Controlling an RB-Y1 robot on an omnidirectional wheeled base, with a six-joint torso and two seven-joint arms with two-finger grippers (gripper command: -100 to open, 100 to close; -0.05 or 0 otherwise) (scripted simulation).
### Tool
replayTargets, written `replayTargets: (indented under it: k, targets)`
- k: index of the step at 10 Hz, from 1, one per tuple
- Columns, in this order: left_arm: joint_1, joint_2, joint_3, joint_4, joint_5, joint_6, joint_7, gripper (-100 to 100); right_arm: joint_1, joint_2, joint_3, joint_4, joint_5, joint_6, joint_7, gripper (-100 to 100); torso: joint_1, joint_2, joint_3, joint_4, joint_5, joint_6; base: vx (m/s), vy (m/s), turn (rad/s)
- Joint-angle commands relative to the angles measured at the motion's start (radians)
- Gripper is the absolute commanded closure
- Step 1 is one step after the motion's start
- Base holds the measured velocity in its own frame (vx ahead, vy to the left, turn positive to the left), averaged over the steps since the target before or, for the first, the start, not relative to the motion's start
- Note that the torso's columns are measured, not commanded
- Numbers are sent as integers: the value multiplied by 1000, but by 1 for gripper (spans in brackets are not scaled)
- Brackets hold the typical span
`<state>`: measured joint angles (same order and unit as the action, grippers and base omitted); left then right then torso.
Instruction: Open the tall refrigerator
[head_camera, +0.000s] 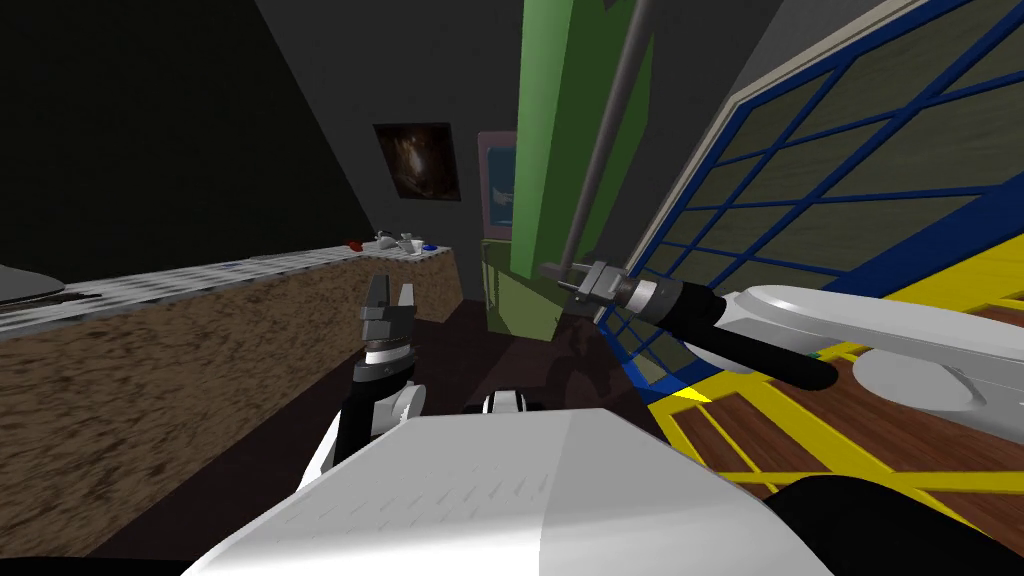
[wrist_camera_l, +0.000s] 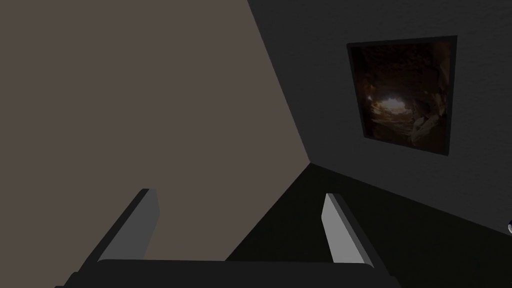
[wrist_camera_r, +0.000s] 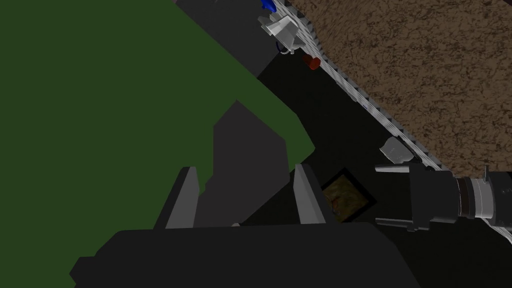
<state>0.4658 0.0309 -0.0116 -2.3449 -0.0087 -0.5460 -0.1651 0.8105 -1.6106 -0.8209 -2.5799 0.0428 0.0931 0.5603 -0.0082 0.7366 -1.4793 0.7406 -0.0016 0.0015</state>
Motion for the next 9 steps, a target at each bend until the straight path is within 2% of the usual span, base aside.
replayTargets:
  k: [1,3,4,6,9]
  targets:
    - [0,0,0,0,0,0,0,0,-21,10,4,-6,4,-20,-1,100,1,-2,-1,0,0,1,-73,-281,79]
    - [0,0,0,0,0,0,0,0,-26,20,-2,-25,4,-55,0,100,2,-3,-3,0,1,0,-93,-311,115]
    - [0,0,0,0,0,0,0,0,-22,-36,-36,-4,-25,-54,-25,-100,3,-2,-2,0,1,0,-49,-151,-79]
    - [0,0,0,0,0,0,0,0,-33,-84,-70,18,-51,-53,-50,-100,22,-3,0,-3,6,-2,6,31,-133]
    - [0,-1,0,0,0,0,0,0,-44,-131,-105,40,-78,-51,-74,-100,13,-1,1,-2,4,-3,-1,18,-35]
